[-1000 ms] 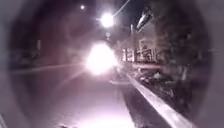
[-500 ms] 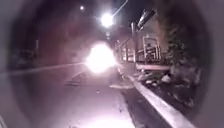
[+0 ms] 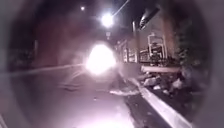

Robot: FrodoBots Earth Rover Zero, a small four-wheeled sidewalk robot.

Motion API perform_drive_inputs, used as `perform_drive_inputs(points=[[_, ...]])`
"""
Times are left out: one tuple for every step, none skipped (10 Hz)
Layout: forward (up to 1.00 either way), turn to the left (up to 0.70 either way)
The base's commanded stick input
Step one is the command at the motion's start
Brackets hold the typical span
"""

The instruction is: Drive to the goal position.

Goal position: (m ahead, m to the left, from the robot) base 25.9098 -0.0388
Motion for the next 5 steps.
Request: perform_drive_inputs(points=[[0.70,0.00],[0.70,0.00],[0.35,0.00],[0.05,0.00],[0.00,0.00]])
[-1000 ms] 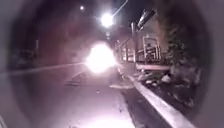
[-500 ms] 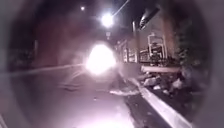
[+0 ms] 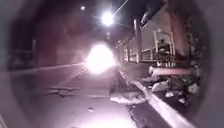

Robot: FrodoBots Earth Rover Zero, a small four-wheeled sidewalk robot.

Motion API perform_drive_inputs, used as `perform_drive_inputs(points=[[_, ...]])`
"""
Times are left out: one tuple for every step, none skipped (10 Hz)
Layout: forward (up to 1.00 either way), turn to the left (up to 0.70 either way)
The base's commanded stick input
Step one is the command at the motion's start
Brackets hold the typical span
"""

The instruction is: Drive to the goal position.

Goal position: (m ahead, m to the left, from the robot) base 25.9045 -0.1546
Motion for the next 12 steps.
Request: perform_drive_inputs(points=[[0.00,0.00],[0.00,0.00],[0.00,0.00],[0.00,0.00],[0.00,0.00],[0.00,0.00],[0.00,0.00],[0.01,0.00],[0.08,0.00],[0.60,0.00],[0.70,0.00],[0.70,0.00]])
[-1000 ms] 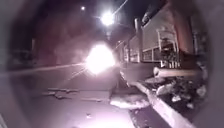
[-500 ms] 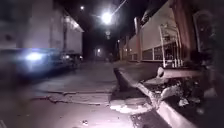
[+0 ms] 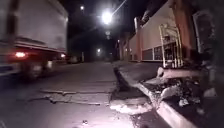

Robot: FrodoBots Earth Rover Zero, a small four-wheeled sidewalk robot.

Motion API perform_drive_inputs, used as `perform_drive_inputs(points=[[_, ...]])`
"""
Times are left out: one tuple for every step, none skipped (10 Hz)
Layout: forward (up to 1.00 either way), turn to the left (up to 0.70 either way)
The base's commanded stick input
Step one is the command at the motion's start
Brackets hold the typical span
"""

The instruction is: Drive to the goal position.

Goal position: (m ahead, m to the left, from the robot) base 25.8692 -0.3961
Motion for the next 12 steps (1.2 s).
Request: perform_drive_inputs(points=[[0.70,0.00],[0.70,0.00],[0.70,0.00],[0.70,0.00],[0.70,0.00],[0.70,0.00],[0.70,0.00],[0.70,0.00],[0.70,0.25],[0.70,0.35],[0.70,0.35],[0.70,0.22]])
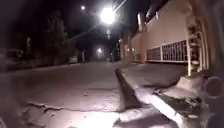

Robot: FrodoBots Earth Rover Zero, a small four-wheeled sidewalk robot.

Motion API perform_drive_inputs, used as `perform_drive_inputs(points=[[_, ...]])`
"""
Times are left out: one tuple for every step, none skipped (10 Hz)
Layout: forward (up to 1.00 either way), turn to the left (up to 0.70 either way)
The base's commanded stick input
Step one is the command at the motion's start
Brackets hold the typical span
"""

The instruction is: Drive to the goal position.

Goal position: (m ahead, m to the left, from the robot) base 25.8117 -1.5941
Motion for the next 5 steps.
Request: perform_drive_inputs(points=[[0.70,0.02],[0.70,0.00],[0.70,0.00],[0.70,0.00],[0.70,0.00]])
